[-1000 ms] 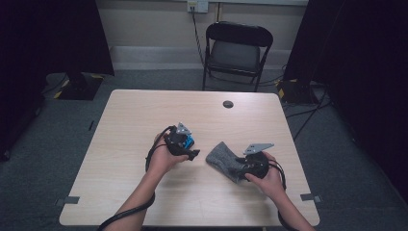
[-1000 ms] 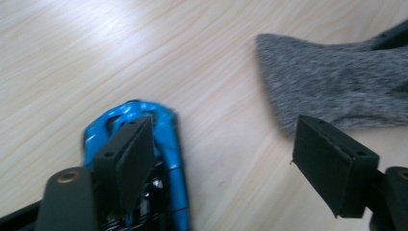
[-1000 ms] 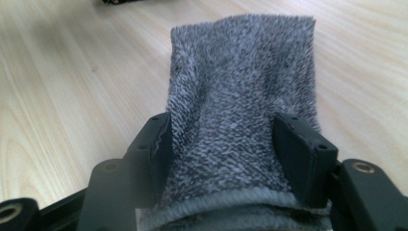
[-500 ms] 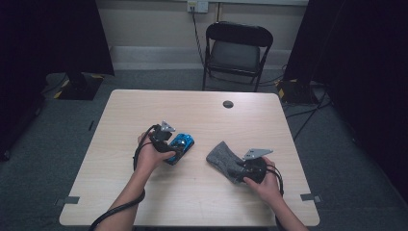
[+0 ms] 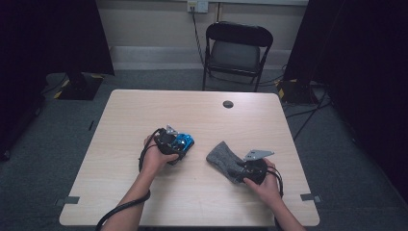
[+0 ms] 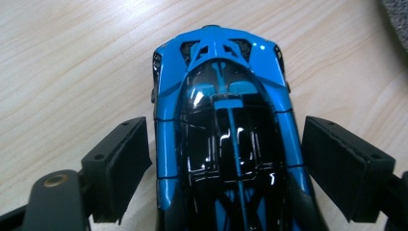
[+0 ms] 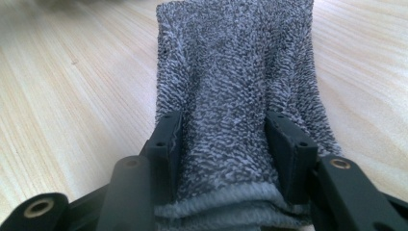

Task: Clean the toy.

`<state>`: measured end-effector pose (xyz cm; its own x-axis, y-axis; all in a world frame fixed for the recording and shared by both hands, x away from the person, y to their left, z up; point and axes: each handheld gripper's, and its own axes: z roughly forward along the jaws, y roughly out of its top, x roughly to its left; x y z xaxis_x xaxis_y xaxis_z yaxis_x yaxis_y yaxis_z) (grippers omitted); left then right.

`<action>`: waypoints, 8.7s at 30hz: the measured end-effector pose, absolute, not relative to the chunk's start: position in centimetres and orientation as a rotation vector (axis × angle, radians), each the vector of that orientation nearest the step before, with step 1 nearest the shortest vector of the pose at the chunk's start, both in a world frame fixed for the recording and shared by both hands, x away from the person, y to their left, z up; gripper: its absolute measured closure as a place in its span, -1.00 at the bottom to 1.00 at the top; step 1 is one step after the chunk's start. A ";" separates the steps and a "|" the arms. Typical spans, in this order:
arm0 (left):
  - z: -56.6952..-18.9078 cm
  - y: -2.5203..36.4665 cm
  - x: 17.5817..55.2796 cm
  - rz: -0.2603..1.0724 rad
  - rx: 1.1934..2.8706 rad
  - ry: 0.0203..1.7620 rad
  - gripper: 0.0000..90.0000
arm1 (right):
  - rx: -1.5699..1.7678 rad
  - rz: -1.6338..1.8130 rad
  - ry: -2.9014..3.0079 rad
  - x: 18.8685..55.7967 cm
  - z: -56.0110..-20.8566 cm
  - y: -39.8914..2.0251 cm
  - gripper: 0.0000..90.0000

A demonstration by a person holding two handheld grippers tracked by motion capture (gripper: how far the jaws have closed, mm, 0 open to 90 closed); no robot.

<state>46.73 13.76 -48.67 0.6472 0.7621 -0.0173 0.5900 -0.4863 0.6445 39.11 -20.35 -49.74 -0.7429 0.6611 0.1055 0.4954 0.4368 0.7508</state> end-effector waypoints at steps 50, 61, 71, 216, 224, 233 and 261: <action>-48.3 14.2 45.6 0.332 2.230 1.107 -0.38 | 1.027 1.216 2.445 38.8 -50.0 -20.4 0.13; -48.4 14.1 45.3 0.356 2.238 1.107 -0.39 | 1.030 1.211 2.443 38.7 -50.0 -20.3 0.13; -48.4 13.5 45.7 0.397 2.234 1.143 -0.57 | 1.027 1.209 2.460 39.0 -49.9 -20.2 0.13; -44.3 14.9 41.6 0.360 2.283 0.972 -0.37 | 0.831 1.378 2.649 41.2 -44.9 -14.8 0.72; -43.7 14.4 41.2 0.357 2.273 0.947 -0.37 | 0.929 1.388 2.541 42.1 -44.0 -17.0 0.72; -43.4 12.7 40.5 0.334 2.297 0.870 -0.37 | 0.973 1.382 2.491 44.7 -42.6 -16.7 0.72; -43.5 13.6 40.9 0.342 2.295 0.892 -0.38 | 0.738 1.430 2.652 42.7 -43.2 -13.7 0.71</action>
<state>40.89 13.58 -43.50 0.7354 0.6776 0.0091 0.5099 -0.5621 0.6512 42.70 -13.68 -43.24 -0.8860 0.4248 0.1858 0.3886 0.4618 0.7973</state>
